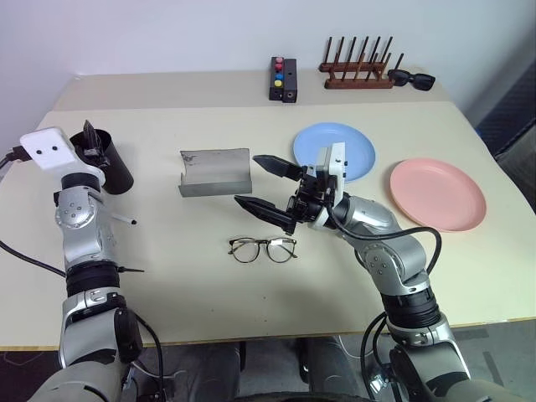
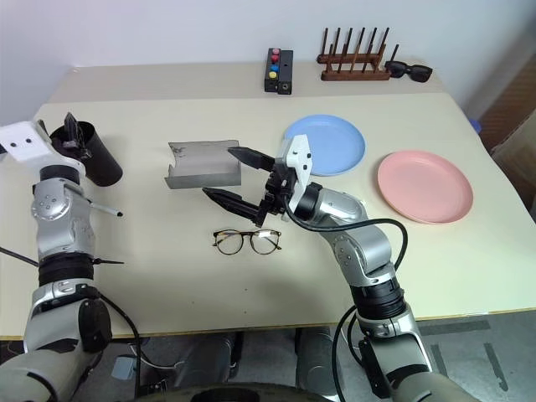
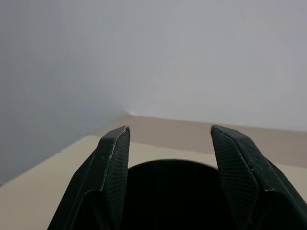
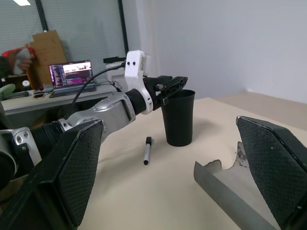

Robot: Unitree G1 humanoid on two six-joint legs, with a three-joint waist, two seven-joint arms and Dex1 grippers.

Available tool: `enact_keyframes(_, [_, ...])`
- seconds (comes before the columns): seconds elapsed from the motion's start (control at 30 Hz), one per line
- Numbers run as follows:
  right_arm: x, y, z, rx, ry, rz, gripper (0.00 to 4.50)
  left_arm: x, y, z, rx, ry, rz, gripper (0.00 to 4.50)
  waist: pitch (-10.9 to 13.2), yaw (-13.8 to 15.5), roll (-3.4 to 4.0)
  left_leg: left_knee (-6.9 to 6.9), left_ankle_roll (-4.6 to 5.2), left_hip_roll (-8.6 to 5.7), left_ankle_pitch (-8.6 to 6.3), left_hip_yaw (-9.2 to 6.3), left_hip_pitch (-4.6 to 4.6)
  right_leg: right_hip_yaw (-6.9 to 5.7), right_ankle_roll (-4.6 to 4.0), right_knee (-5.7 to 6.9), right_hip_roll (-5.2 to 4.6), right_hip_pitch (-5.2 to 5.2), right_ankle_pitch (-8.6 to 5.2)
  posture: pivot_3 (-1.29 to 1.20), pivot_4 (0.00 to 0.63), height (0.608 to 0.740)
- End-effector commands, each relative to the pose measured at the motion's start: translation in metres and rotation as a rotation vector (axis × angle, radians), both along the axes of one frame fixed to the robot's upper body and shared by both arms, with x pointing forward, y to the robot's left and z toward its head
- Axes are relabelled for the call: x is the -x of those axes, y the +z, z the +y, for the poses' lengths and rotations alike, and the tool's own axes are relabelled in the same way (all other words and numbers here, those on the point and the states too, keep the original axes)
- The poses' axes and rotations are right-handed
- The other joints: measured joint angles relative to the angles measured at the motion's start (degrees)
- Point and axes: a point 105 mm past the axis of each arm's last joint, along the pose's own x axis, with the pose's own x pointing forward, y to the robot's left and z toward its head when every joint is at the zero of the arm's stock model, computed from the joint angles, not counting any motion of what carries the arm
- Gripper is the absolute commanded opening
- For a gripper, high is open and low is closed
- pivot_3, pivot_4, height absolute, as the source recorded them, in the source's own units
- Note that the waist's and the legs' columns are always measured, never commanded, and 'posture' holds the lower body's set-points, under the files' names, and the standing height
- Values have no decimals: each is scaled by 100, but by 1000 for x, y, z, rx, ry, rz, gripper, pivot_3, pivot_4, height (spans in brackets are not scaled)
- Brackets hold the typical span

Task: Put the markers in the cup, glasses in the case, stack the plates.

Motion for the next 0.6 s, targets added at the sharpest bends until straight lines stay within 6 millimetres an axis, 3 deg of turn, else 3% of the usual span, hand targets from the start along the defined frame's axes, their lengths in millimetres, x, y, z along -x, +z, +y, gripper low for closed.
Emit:
enact_keyframes(0.03, [7,13,-2,-25,9,-53,4500,16,40,-9,-49,-132,-98,2675,1,-13,1,0,0,0,0,0,0,0,0,0,0,0,0,0,150,734])
enact_keyframes(0.1, [6,12,-5,-20,-1,-53,4500,32,50,-15,-82,-201,-103,3250,1,-30,1,-2,0,1,0,0,0,1,0,0,0,-2,0,0,150,734])
enact_keyframes(0.2, [4,11,-9,-13,-12,-51,4500,60,56,-9,-77,-141,-101,4470,3,-39,5,-7,0,2,0,2,0,5,-1,-2,0,-6,0,0,150,734])
enact_keyframes(0.4, [3,10,-10,-7,-9,-46,4500,99,24,42,120,255,-2,4470,2,4,4,-2,0,4,0,-1,2,5,-3,3,4,-3,0,0,150,734])
enact_keyframes(0.47, [2,9,-9,-3,-1,-45,4500,106,1,46,187,321,70,4470,1,15,2,0,0,3,0,-2,3,5,-3,2,4,-1,0,0,150,734])
enact_keyframes(0.6, [2,10,-7,1,17,-46,4500,107,-34,35,293,338,190,4470,0,38,0,4,0,1,0,-2,2,4,-3,-3,4,7,0,0,150,734])
